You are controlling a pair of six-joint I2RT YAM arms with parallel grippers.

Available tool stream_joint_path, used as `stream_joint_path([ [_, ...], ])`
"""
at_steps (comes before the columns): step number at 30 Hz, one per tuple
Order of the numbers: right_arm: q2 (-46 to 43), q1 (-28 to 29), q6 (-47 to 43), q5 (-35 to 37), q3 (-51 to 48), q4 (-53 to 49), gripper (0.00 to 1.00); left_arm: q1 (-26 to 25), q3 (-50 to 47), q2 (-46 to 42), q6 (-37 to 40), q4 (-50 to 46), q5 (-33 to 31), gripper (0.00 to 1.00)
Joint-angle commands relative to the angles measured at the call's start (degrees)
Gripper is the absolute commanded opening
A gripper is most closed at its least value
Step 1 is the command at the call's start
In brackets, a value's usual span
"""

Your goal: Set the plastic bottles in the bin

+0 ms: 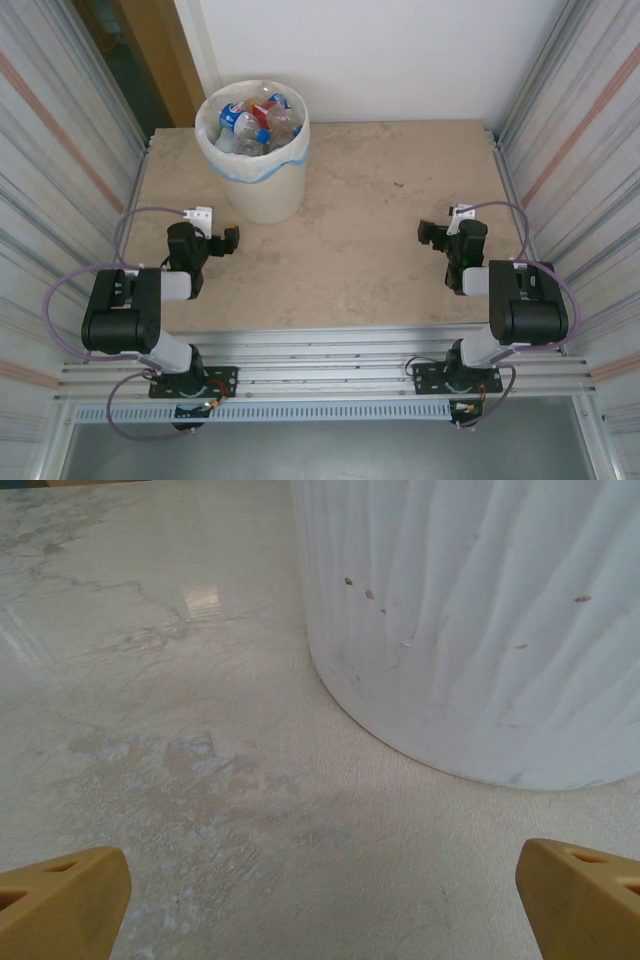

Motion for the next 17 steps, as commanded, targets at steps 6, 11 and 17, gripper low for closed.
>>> stream_joint_path([
  [6, 0.23, -0.38, -0.53, -1.14, 1.23, -0.49, 0.98, -0.26, 0.86, -0.12, -0.29, 0.27, -0.54, 0.99],
  [11, 0.41, -0.64, -0.37, -1.42, 1.47, -0.86, 0.98, -0.19, 0.86, -0.12, -0.25, 0.27, -0.58, 0.99],
  [17, 0.25, -0.48, -0.39, -1.32, 1.3, -0.6, 0.98, -0.21, 0.86, -0.14, -0.29, 0.27, -0.51, 0.99],
])
